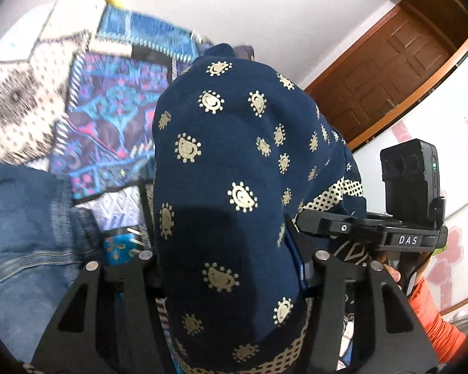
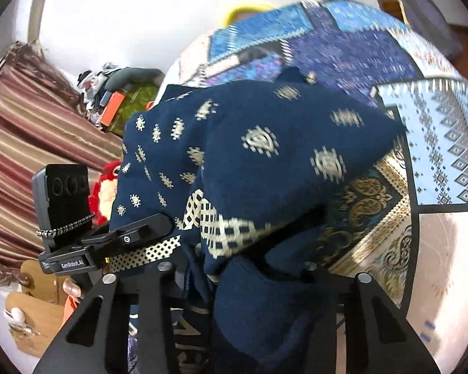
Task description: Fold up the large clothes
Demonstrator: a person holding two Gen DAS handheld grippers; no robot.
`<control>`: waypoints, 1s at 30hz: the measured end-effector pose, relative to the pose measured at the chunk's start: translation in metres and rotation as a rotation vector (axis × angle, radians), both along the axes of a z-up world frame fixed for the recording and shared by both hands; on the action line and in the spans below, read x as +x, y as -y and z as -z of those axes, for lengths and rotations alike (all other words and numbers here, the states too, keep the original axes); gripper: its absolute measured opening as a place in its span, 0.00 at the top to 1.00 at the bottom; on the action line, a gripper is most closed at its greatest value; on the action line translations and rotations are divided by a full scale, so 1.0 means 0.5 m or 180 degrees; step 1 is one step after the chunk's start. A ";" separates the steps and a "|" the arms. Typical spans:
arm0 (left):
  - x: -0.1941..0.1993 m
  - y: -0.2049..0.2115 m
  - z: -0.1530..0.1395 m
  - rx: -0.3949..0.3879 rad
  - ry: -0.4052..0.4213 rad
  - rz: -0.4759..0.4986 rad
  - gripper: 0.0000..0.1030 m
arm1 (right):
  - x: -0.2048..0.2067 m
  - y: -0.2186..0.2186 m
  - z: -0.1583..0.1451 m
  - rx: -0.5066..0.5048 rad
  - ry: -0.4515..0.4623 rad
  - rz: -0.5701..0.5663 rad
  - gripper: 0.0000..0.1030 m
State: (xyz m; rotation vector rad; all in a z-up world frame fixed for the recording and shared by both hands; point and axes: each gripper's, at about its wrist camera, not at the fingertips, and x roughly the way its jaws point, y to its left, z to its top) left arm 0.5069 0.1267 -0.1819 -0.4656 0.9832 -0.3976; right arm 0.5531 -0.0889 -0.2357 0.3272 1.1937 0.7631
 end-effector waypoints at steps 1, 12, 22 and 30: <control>-0.007 -0.008 -0.018 0.0012 0.0045 -0.0008 0.46 | -0.011 -0.005 -0.017 0.0017 0.0040 -0.0009 0.65; -0.140 -0.151 -0.197 0.0212 0.0516 -0.0329 0.46 | -0.099 -0.154 -0.224 0.0252 0.0526 -0.0273 0.65; -0.211 -0.330 -0.139 0.0189 0.0346 -0.0747 0.46 | -0.132 -0.384 -0.215 0.0285 0.0422 -0.0619 0.65; -0.198 -0.447 0.044 -0.0080 -0.0102 -0.0997 0.46 | -0.099 -0.544 -0.063 0.0022 0.0127 -0.0833 0.65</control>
